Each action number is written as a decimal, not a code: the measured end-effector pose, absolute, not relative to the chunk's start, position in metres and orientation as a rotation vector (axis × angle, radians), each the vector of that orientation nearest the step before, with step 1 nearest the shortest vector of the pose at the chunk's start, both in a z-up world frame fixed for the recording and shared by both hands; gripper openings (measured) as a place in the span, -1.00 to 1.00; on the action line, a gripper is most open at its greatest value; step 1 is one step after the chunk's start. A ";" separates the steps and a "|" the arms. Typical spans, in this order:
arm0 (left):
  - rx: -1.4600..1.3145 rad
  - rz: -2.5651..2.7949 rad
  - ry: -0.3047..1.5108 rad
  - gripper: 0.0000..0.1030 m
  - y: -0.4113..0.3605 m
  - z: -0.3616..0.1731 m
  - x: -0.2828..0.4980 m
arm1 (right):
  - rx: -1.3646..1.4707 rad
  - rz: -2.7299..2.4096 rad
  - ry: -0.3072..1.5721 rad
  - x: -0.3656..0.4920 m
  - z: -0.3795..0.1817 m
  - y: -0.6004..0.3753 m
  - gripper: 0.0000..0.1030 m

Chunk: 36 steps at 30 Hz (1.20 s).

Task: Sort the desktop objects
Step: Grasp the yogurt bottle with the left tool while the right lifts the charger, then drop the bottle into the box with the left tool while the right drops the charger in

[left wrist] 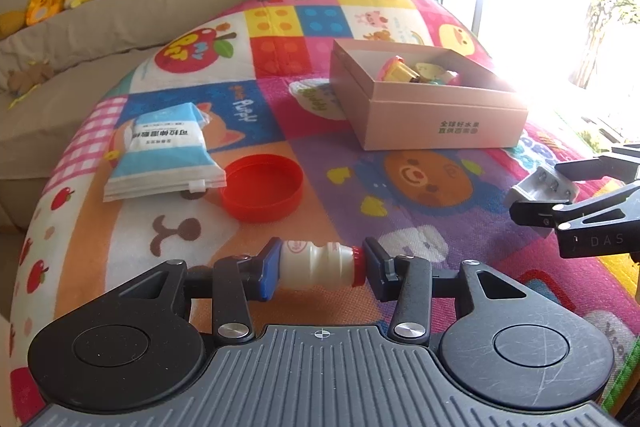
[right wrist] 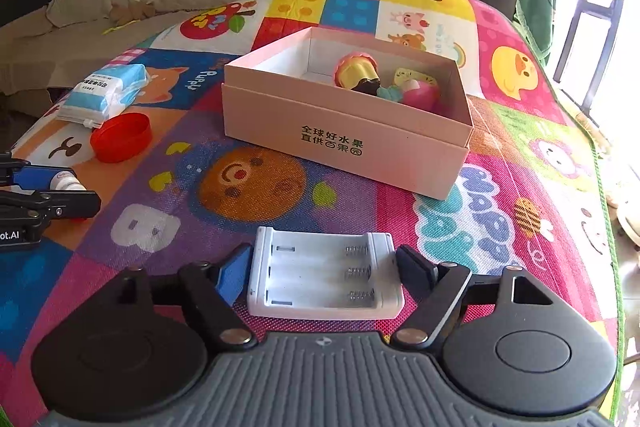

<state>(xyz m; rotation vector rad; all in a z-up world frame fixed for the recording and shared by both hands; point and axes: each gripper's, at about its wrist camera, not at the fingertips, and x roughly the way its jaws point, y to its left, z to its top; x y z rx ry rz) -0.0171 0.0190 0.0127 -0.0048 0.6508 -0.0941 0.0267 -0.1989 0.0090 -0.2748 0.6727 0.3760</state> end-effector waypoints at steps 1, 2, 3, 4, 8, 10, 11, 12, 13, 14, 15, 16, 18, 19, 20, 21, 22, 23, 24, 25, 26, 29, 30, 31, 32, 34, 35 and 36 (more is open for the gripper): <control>-0.008 -0.100 0.644 -0.07 0.019 0.017 -0.016 | -0.283 0.381 0.658 0.022 0.015 -0.200 0.51; -0.005 -0.111 0.632 -0.07 0.019 0.024 -0.014 | -0.292 0.387 0.631 0.018 0.024 -0.203 0.51; 0.007 -0.122 0.611 -0.07 0.017 0.033 -0.012 | -0.302 0.388 0.594 0.013 0.036 -0.206 0.51; 0.027 -0.128 0.583 -0.07 0.013 0.042 -0.010 | -0.311 0.383 0.542 0.009 0.051 -0.210 0.51; 0.144 -0.171 0.410 -0.07 -0.013 0.086 0.005 | -0.284 0.390 0.365 0.002 0.121 -0.229 0.51; 0.170 -0.195 0.369 -0.07 -0.028 0.101 0.023 | -0.245 0.409 0.321 0.008 0.149 -0.238 0.51; 0.170 -0.213 0.366 -0.07 -0.036 0.105 0.037 | -0.224 0.411 0.310 0.014 0.160 -0.242 0.51; 0.168 -0.228 0.371 -0.07 -0.043 0.107 0.049 | -0.210 0.411 0.306 0.019 0.166 -0.244 0.51; 0.167 -0.240 0.376 -0.07 -0.049 0.108 0.060 | -0.191 0.400 0.301 0.028 0.173 -0.247 0.51; 0.167 -0.254 0.382 -0.07 -0.055 0.107 0.071 | -0.182 0.388 0.300 0.035 0.176 -0.249 0.51; 0.164 -0.269 0.386 -0.07 -0.063 0.105 0.084 | -0.175 0.379 0.303 0.042 0.178 -0.249 0.51; 0.157 -0.285 0.391 -0.06 -0.068 0.102 0.094 | -0.167 0.373 0.309 0.050 0.178 -0.249 0.51; 0.128 -0.309 0.420 0.06 -0.074 0.094 0.114 | -0.160 0.371 0.329 0.065 0.174 -0.248 0.51; 0.112 -0.302 0.441 0.10 -0.073 0.089 0.119 | -0.160 0.369 0.343 0.073 0.172 -0.246 0.51; 0.098 -0.297 0.456 0.17 -0.070 0.084 0.121 | -0.160 0.364 0.363 0.083 0.167 -0.244 0.51; 0.085 -0.302 0.463 0.28 -0.066 0.080 0.119 | -0.161 0.358 0.377 0.090 0.164 -0.243 0.51; 0.076 -0.306 0.467 0.38 -0.061 0.076 0.115 | -0.161 0.352 0.391 0.097 0.161 -0.241 0.51; 0.069 -0.297 0.473 0.53 -0.053 0.070 0.106 | -0.157 0.346 0.408 0.105 0.156 -0.241 0.51; 0.067 -0.285 0.482 0.61 -0.046 0.065 0.098 | -0.151 0.343 0.425 0.113 0.153 -0.240 0.51; 0.066 -0.274 0.495 0.63 -0.038 0.060 0.090 | -0.145 0.344 0.440 0.120 0.149 -0.238 0.51; 0.065 -0.264 0.508 0.68 -0.031 0.055 0.082 | -0.141 0.346 0.451 0.127 0.146 -0.235 0.51; 0.079 -0.214 0.538 0.79 -0.010 0.041 0.062 | -0.149 0.354 0.465 0.154 0.137 -0.213 0.51; 0.091 -0.192 0.541 0.80 -0.005 0.038 0.057 | -0.159 0.349 0.452 0.162 0.134 -0.203 0.51; 0.101 -0.166 0.543 0.82 0.003 0.035 0.052 | -0.164 0.343 0.439 0.172 0.131 -0.192 0.51; 0.103 -0.143 0.544 0.85 0.010 0.033 0.048 | -0.161 0.354 0.429 0.182 0.129 -0.182 0.51; 0.082 -0.105 0.553 0.87 0.028 0.031 0.040 | -0.145 0.396 0.433 0.201 0.124 -0.168 0.52; 0.065 -0.086 0.558 0.88 0.038 0.030 0.035 | -0.140 0.400 0.470 0.215 0.120 -0.159 0.57; 0.053 -0.069 0.562 0.89 0.046 0.028 0.031 | -0.128 0.391 0.497 0.223 0.117 -0.153 0.61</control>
